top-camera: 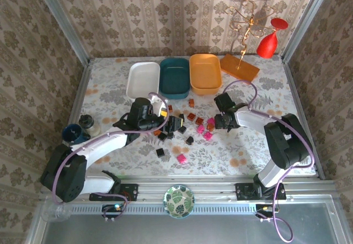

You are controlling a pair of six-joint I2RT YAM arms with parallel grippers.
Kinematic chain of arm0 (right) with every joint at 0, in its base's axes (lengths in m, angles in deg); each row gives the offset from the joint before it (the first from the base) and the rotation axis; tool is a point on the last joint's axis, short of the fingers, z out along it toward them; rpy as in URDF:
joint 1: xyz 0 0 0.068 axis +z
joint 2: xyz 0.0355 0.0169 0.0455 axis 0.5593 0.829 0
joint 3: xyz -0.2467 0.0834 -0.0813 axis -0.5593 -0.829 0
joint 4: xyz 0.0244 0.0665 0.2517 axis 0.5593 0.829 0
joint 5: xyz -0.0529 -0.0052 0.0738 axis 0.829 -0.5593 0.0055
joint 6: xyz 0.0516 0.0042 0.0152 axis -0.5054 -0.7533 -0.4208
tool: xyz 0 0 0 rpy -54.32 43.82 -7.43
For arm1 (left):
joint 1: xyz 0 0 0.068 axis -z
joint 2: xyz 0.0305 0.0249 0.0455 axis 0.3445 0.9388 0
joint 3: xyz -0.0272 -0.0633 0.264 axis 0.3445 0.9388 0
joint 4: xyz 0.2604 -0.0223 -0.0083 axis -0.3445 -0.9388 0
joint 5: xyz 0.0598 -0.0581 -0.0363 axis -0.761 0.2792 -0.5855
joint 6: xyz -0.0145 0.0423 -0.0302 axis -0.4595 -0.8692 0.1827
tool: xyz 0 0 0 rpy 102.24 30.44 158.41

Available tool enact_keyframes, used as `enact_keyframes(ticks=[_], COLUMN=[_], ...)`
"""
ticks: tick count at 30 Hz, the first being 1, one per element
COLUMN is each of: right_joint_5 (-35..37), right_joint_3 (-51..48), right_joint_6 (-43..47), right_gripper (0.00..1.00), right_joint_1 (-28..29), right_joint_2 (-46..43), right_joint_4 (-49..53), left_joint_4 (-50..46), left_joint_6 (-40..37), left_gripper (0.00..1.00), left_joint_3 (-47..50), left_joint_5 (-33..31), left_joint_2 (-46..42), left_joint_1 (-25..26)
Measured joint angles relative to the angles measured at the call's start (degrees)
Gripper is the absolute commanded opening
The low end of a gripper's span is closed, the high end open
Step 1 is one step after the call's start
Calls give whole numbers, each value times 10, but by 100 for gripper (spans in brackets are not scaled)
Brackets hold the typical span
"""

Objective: Sort the legos into containers by color
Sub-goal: Pick up the lego from the center of the table, then place the lego in the container.

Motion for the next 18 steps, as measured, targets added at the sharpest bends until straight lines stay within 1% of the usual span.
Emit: enact_keyframes(ticks=[2, 9, 12, 15, 18], right_joint_5=[-6, -13, -14, -12, -16], right_joint_3=[2, 5, 3, -3, -3], right_joint_6=[-2, -4, -2, -1, -1], right_gripper=[51, 36, 34, 33, 33], right_joint_1=[-1, -1, -1, -1, -1], right_joint_2=[12, 13, 2, -42, -108], right_joint_4=[-3, -12, -12, -4, -21], left_joint_4=[0, -1, -1, -1, 7], left_joint_6=[0, 0, 0, 9, 27], left_gripper=[99, 99, 100, 100, 100], left_joint_3=[0, 0, 0, 0, 0], left_joint_5=[-5, -24, -33, -42, -51], left_joint_2=[5, 13, 16, 19, 21], left_joint_1=[0, 0, -1, -6, -26])
